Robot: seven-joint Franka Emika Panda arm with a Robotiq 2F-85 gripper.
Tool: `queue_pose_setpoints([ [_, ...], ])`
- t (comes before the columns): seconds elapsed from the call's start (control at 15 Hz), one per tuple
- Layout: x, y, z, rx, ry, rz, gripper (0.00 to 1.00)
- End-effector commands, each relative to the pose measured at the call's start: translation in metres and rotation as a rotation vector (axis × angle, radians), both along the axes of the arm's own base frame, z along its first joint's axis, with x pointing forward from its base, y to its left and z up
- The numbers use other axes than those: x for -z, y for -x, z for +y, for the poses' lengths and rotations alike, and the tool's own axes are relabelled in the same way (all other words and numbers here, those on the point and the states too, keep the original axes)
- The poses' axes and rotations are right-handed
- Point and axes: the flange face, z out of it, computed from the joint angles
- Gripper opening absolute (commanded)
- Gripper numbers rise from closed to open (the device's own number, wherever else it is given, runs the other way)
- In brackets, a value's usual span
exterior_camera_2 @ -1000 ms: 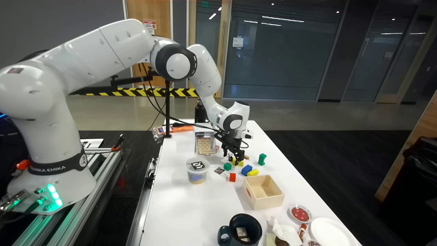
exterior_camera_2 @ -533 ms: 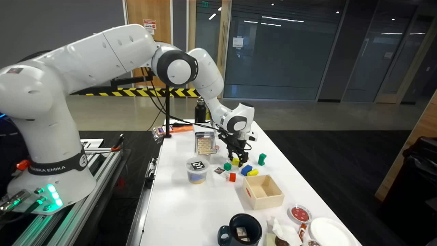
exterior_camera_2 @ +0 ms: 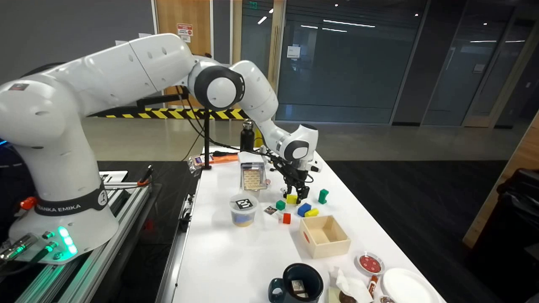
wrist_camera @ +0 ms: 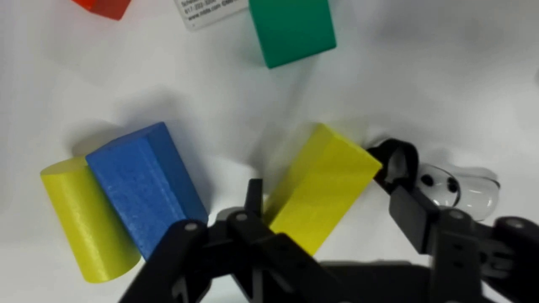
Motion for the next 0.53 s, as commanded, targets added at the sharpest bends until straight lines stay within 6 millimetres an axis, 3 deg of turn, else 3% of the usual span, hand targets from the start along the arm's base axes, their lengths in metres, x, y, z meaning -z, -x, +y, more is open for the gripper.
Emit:
queue_pose_setpoints([
  [0.0,0.0086,-0.0049,-0.0005,0.052,0.004,0.018,0.48],
  [0.4,0.0060,-0.0089,0.0019,0.054,0.022,-0.005,0.10],
  [0.47,0.0057,-0.0079,0.0038,0.041,0.027,0.002,0.60],
])
